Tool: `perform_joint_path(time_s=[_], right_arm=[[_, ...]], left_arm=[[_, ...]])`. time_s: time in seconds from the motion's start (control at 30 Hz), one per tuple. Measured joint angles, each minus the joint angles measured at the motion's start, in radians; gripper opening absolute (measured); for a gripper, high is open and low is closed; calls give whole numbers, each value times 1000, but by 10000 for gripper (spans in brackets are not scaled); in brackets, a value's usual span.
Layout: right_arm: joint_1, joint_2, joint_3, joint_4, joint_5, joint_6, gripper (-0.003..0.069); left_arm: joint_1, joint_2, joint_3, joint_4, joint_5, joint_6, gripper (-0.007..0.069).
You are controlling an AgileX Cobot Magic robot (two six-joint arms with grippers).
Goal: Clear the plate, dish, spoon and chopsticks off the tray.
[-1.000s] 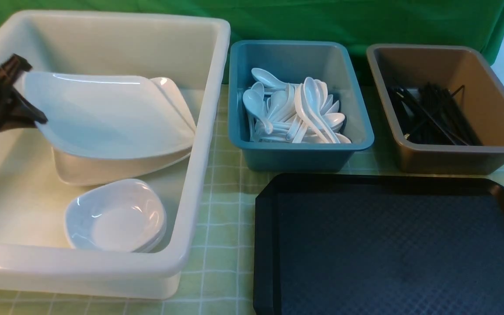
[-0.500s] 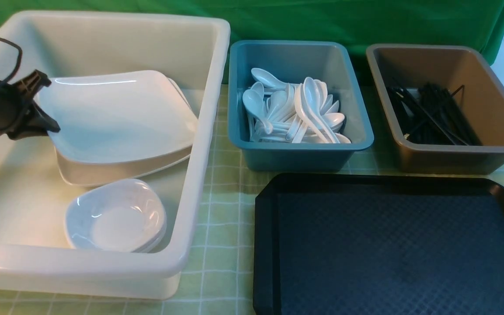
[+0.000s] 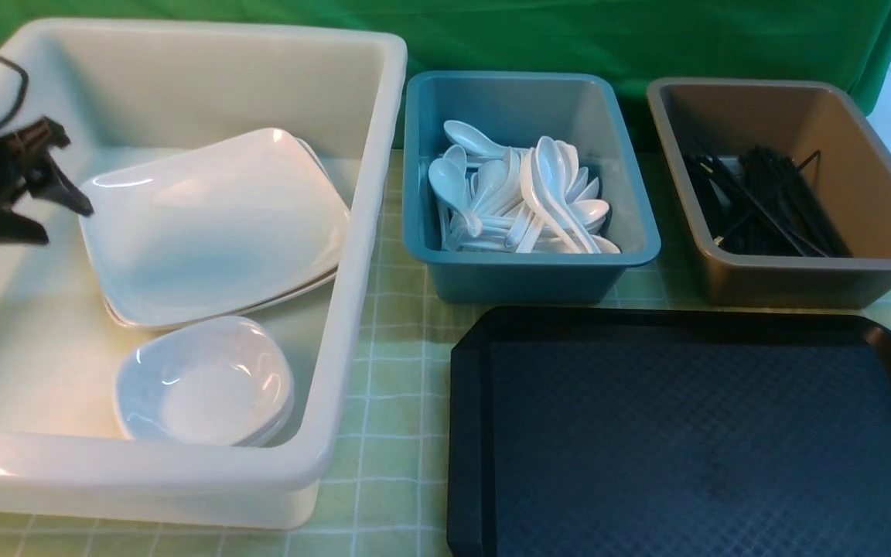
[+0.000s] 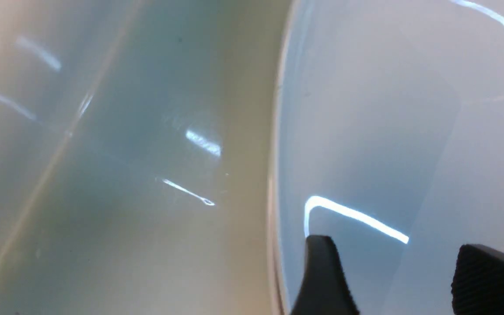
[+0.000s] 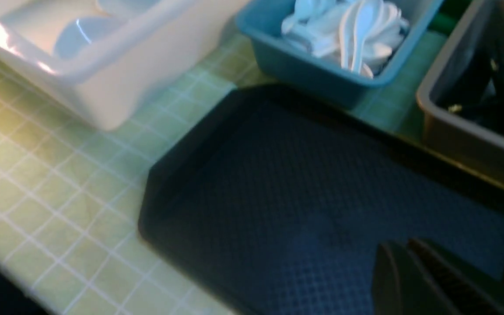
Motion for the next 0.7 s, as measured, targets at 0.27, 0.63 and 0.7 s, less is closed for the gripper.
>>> perform_joint_path(time_s=[0.27,0.63,0.7], right_arm=[[0,-61,224,-44,-262,-1,-3],[0,-55,575,-161,-1040,-1,-4],[0,-54,578,-164,-1060,-1,1]], left_arm=[[0,-161,-22,18,84,70,25],[0,-236,-22,10,114,95,-9],[0,-236,-22,10,120,95,-9]])
